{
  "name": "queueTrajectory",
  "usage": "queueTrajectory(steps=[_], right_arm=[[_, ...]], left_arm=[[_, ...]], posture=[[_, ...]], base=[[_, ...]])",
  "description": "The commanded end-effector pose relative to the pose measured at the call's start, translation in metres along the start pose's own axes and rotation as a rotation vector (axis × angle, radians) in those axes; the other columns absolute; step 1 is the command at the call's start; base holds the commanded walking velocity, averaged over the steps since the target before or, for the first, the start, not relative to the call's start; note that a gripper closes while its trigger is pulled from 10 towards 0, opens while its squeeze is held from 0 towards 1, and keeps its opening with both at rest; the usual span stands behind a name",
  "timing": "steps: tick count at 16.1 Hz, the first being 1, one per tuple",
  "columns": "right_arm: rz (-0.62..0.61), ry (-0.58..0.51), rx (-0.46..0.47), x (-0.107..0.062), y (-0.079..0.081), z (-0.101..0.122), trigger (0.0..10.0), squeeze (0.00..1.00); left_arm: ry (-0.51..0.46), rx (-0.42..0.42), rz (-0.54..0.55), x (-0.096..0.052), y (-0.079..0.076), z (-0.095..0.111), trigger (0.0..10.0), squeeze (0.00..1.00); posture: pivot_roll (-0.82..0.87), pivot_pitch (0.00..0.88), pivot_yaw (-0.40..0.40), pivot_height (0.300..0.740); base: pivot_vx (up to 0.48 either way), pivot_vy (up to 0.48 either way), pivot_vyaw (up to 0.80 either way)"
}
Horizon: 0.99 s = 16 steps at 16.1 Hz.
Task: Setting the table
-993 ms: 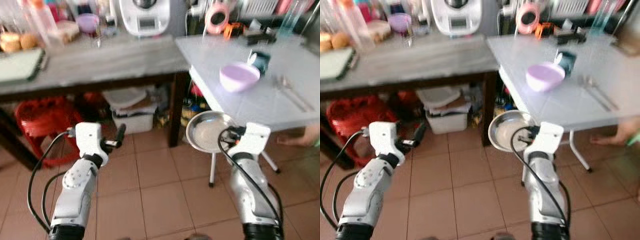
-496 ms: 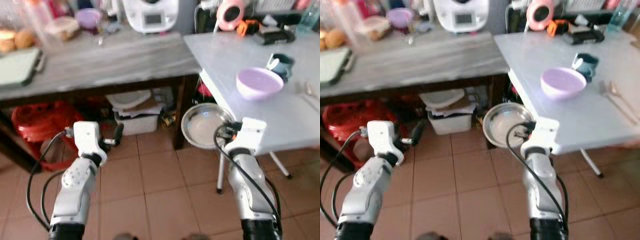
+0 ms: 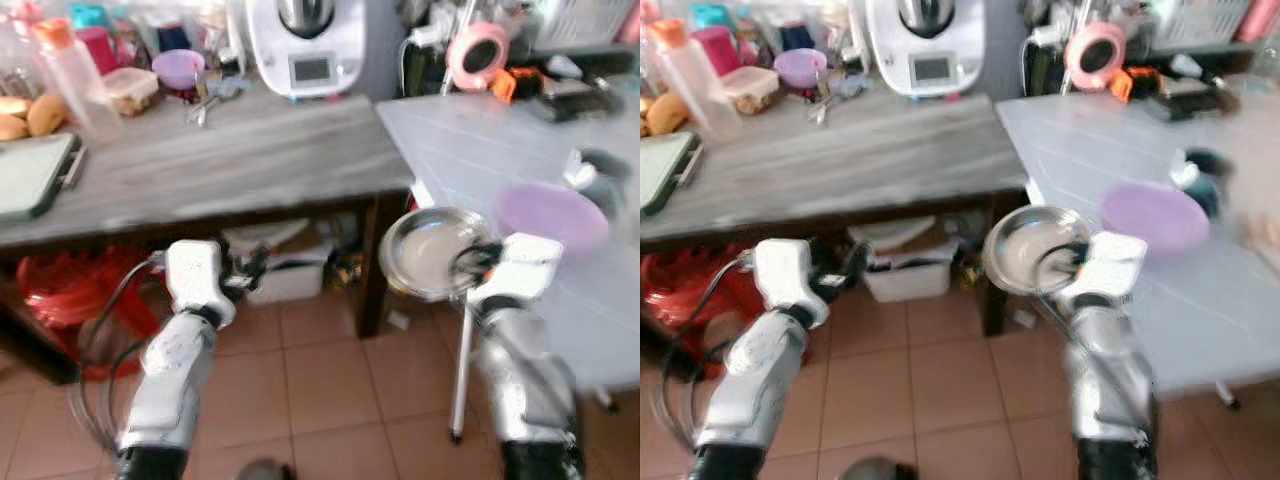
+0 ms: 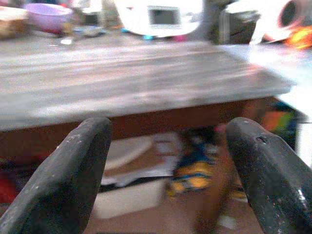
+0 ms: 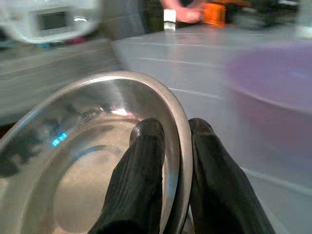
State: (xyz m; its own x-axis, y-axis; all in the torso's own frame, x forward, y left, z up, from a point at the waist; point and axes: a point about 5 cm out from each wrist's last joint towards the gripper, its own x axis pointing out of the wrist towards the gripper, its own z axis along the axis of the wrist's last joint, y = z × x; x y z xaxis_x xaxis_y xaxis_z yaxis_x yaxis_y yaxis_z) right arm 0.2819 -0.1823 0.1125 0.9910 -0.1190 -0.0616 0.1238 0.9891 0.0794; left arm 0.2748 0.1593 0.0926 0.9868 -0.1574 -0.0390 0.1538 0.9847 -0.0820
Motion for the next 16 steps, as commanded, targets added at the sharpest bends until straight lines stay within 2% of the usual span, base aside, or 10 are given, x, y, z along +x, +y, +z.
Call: queueTrajectory(steps=[1,3,4,13,16], right_arm=[[-0.002,-0.048,-0.021,0.001,-0.004,0.010,10.0,0.00],[0.068,-0.087,-0.030,0.001,0.005,0.017,10.0,0.00],[0.078,-0.089,-0.034,0.001,0.007,0.017,10.0,0.00],[0.077,-0.091,-0.027,-0.002,0.005,0.015,10.0,0.00],[0.063,-0.093,0.000,0.000,0.003,0.015,10.0,0.00]], left_arm=[[-0.028,0.019,0.004,0.004,-0.002,0.005,10.0,0.00],[-0.037,0.039,0.081,0.005,0.009,0.006,10.0,0.00],[-0.040,0.051,0.085,0.006,0.010,0.006,10.0,0.00],[-0.036,0.040,0.071,0.008,0.005,0.003,10.0,0.00],[-0.040,0.043,0.069,0.009,0.005,0.003,10.0,0.00]], posture=[[-0.06,0.000,0.042,0.740],[-0.05,0.000,0.040,0.740],[-0.05,0.000,0.039,0.740],[-0.06,0.000,0.046,0.740],[-0.06,0.000,0.046,0.740]], base=[[0.465,0.000,0.00],[0.000,0.000,0.64],[0.000,0.000,0.79],[0.000,0.000,0.79],[0.000,0.000,0.00]])
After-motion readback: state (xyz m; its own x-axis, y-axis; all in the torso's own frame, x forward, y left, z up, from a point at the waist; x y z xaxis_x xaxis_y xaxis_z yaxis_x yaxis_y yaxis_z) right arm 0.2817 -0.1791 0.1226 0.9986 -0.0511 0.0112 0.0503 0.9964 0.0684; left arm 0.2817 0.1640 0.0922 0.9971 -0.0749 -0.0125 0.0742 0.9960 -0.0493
